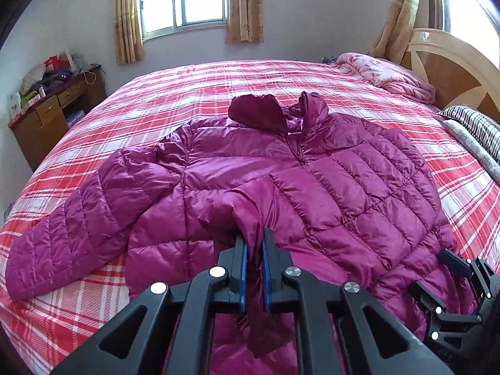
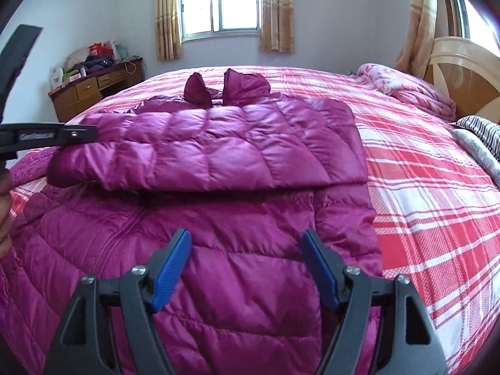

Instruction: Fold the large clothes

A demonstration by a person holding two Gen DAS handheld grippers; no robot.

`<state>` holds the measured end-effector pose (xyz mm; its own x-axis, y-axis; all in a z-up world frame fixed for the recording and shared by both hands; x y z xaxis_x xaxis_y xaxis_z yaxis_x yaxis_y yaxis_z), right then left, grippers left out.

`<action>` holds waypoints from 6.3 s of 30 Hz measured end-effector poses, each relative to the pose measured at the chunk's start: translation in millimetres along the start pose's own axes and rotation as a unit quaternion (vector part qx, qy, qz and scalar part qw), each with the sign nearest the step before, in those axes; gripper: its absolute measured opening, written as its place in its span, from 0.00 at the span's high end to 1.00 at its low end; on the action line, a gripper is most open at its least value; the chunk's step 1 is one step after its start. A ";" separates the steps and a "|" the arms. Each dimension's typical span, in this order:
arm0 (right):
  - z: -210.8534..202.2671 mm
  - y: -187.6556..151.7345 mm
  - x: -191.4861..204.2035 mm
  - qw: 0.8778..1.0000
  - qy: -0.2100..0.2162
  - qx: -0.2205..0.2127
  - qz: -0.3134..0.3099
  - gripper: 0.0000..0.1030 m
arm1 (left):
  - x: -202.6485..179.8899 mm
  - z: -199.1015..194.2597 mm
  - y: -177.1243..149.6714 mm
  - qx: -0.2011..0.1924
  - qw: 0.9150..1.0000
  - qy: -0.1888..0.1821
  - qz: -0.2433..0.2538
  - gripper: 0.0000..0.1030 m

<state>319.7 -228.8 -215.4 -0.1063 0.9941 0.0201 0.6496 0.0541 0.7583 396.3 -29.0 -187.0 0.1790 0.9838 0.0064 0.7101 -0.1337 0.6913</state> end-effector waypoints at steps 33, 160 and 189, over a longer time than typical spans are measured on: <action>83.8 65.0 -83.8 0.993 -0.019 0.073 0.094 0.50 | 4.4 88.4 12.0 0.026 0.992 0.115 0.040 0.07; 27.6 32.3 -49.1 0.999 -0.032 0.035 0.017 0.24 | 97.3 -96.3 107.8 -0.167 0.969 0.174 0.049 0.89; 29.1 16.5 -61.4 0.997 -0.011 0.037 0.064 0.23 | -98.2 -4.3 40.9 -0.110 0.972 0.071 0.197 0.40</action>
<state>358.9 -286.2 -223.0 -0.0033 0.9952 0.0983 0.7110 -0.0668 0.7000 404.9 -130.6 -156.2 0.3009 0.8697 0.3913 0.4398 -0.4906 0.7523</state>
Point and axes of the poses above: each gripper's, at about its wrist camera, not at the fingertips, and z roughly the way its jaws point, x to its left, y to its top, the point moved 10 cm from there along z, roughly the way its jaws point, and after that the axes turned 2 degrees about x, right-handed, at the moved point
